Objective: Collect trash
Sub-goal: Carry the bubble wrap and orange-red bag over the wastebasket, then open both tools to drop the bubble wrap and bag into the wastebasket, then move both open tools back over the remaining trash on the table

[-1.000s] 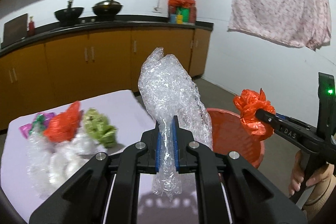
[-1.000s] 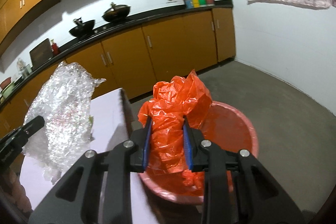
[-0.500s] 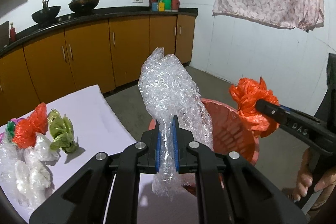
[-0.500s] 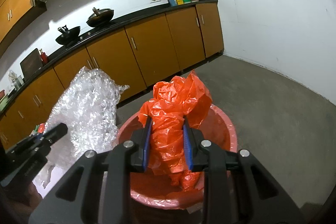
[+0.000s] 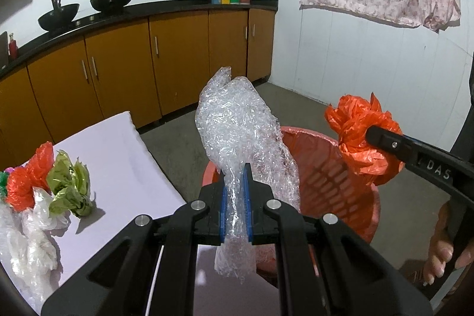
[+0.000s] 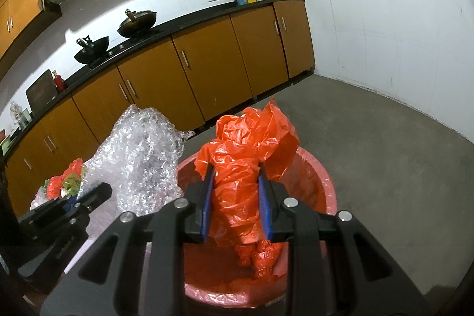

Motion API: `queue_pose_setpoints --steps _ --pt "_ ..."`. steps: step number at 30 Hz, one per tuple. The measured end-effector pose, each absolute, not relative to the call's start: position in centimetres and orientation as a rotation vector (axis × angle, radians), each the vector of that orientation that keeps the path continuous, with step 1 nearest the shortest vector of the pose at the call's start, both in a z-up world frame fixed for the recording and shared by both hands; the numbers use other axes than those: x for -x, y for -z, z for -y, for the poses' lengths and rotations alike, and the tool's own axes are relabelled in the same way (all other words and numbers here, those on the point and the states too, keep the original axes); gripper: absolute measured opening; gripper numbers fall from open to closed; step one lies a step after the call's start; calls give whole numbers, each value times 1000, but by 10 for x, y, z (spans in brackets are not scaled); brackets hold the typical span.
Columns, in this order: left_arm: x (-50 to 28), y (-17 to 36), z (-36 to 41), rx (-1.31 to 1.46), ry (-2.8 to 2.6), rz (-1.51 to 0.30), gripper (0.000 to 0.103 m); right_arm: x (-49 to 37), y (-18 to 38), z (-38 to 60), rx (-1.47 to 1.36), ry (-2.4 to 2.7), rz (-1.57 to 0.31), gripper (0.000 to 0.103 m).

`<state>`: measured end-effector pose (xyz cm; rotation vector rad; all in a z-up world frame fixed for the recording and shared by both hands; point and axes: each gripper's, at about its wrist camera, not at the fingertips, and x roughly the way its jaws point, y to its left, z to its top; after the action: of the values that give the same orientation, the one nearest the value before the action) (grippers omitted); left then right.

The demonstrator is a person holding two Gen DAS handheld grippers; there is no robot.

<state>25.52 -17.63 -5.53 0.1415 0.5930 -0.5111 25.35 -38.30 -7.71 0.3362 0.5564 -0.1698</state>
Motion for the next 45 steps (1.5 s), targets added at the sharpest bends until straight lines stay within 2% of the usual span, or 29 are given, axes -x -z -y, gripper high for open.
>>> queue_pose_setpoints --steps 12,17,20,22,24,45 --pt "-262 59 184 -157 525 -592 10 -263 78 384 -338 165 -545 28" --pt "-263 63 185 -146 524 -596 10 -264 79 383 -339 166 -545 34" --pt "-264 65 183 -138 528 -602 18 -265 78 383 -336 168 -542 40" --pt "-264 65 182 -133 527 -599 33 -265 78 382 -335 170 -540 44" --pt "-263 65 181 -129 526 -593 38 -264 77 383 -335 175 -538 45" --pt "-263 47 132 -78 407 -577 39 -261 57 358 -283 156 -517 45"
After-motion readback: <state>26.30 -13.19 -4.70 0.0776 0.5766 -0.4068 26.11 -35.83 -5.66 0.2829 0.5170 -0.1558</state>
